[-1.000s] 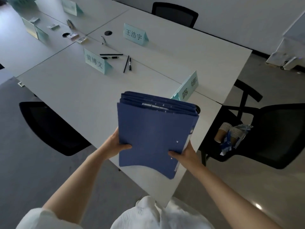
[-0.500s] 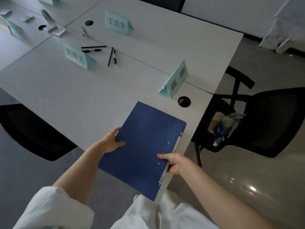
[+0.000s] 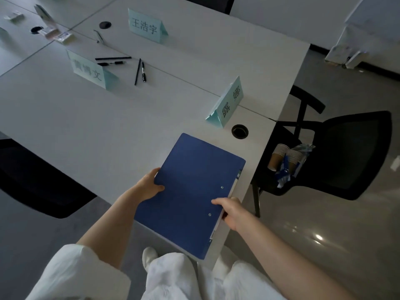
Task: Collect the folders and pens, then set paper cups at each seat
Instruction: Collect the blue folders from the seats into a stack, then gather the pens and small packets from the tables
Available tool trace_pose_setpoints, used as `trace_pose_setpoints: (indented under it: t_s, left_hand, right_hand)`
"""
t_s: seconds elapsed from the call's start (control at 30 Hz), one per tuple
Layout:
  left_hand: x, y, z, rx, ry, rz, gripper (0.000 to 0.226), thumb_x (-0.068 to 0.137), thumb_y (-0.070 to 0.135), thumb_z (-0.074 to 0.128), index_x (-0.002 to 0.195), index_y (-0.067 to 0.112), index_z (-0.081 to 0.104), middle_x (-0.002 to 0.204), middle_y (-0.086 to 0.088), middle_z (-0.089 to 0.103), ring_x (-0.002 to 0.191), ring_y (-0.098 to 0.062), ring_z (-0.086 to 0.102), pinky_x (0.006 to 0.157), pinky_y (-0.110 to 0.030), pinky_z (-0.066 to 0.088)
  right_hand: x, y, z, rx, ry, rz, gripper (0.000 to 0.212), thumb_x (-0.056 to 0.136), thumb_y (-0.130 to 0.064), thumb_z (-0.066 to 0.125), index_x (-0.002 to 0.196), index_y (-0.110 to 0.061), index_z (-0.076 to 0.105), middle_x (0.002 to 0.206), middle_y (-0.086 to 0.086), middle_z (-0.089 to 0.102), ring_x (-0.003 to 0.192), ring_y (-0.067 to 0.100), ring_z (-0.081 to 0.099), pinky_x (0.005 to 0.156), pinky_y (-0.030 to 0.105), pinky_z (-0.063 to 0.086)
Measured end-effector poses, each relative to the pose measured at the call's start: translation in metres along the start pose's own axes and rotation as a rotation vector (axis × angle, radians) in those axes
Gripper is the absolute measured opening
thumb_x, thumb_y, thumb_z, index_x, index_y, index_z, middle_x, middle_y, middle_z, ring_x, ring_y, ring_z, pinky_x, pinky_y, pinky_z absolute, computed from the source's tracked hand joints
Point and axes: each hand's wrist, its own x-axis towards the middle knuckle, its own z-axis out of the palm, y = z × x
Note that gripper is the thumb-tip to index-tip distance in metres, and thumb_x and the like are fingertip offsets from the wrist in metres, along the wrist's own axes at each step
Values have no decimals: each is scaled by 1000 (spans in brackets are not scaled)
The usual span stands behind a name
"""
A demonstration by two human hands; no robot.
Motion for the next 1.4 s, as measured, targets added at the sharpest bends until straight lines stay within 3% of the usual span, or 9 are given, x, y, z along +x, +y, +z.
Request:
trace_pose_setpoints:
  t_s: [0.2,0.37,0.5,0.67,0.8,0.93,1.07,1.2,1.4]
  left_hand:
    - [2,-13,-7,50,-100,42,68,95,24,59,153,23,22,149,-5,42,127,-29,49,100,-41,45]
    - [1,-29,-49,-60,-45,117,49,95,19,59,141,16,43,131,-6,58,110,-27,59,81,-31,49]
    - [-11,-50,-99,87,-21,263,29,96,19,52,123,21,59,106,-5,65,82,-21,64,60,-26,52]
    - [-16,-86,-162,199,1,377,25,94,17,52,116,20,63,99,1,68,86,-18,64,68,-22,47]
    - [-7,-104,-196,167,54,347,25,90,15,53,111,20,65,97,1,71,86,-18,66,72,-27,52]
    - [10,-107,-220,169,114,305,25,90,12,52,110,17,66,95,1,70,85,-18,65,72,-30,53]
    - [38,-87,-244,188,197,303,25,92,12,52,112,14,66,88,4,62,80,-16,58,68,-24,42]
    - [85,-33,-274,155,278,314,27,90,11,50,112,13,66,98,-5,68,80,-18,57,69,-24,45]
    - [208,68,-317,78,428,251,27,89,8,51,111,11,65,103,-10,66,85,-23,59,75,-31,51]
  right_hand:
    - [-17,-10,3,-283,386,-162,29,86,-7,56,112,2,48,94,17,54,79,23,56,59,26,35]
    - [-44,-19,42,-320,595,-377,51,88,-14,57,136,-9,40,136,12,48,103,27,59,67,27,41]
    - [-71,-15,102,-245,565,-480,54,94,-14,52,143,-11,32,143,7,42,114,21,51,79,29,38]
    - [-77,-7,184,-272,420,-534,46,93,-15,50,137,-13,40,134,4,50,100,15,50,77,27,40]
    - [-70,-9,226,-337,349,-540,42,93,-16,50,134,-13,44,127,5,54,103,16,52,84,29,41]
    - [-58,-31,251,-365,317,-568,34,95,-18,48,129,-12,49,116,3,57,97,16,56,76,26,44]
    - [-33,-83,266,-428,303,-608,26,95,-20,49,119,-13,54,107,0,58,98,17,58,71,24,43]
    - [9,-163,282,-500,313,-682,22,91,-14,54,112,-8,61,101,4,63,98,21,60,66,18,39]
    - [94,-305,313,-573,285,-735,25,92,-16,50,108,-6,65,110,11,69,106,27,61,83,25,42]
